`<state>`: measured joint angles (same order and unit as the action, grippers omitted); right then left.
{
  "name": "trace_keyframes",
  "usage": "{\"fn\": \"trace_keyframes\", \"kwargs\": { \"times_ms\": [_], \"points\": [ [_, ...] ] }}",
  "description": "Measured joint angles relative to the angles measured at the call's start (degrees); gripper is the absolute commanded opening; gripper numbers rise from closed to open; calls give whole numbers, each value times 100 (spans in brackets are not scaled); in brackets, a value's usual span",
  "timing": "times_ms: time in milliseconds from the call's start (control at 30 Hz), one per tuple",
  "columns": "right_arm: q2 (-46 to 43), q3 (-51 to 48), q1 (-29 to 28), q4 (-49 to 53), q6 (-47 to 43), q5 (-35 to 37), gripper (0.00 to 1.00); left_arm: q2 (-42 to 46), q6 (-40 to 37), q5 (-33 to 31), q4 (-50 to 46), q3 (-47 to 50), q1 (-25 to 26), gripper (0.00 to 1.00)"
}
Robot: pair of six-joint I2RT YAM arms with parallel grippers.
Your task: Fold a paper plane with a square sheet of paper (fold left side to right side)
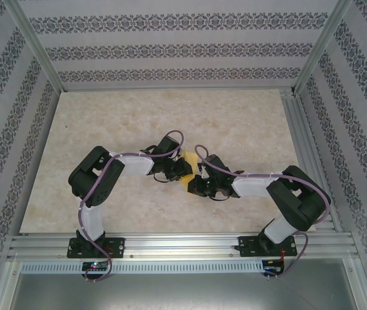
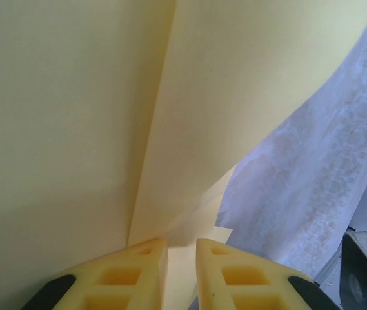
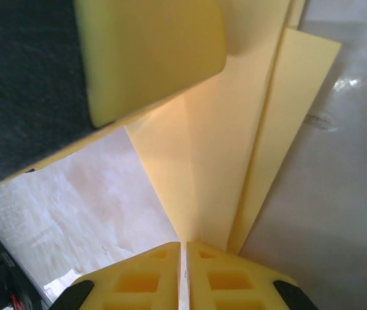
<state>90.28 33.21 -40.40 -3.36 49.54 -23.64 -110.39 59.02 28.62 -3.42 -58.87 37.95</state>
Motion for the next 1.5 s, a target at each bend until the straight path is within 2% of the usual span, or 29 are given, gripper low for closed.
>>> {"fn": "trace_keyframes", "kwargs": {
  "times_ms": [500, 1033, 1500],
  "points": [
    [52, -66, -85, -57, 210, 168, 11, -28, -26, -15, -142, -92, -7, 22],
    [52, -66, -125, -59, 339, 293, 11, -404, -501, 164, -1143, -927, -76, 24],
    [52, -37, -129, -31, 339, 343, 11, -693, -756, 87, -1283, -1408, -278, 25]
  ]
}}
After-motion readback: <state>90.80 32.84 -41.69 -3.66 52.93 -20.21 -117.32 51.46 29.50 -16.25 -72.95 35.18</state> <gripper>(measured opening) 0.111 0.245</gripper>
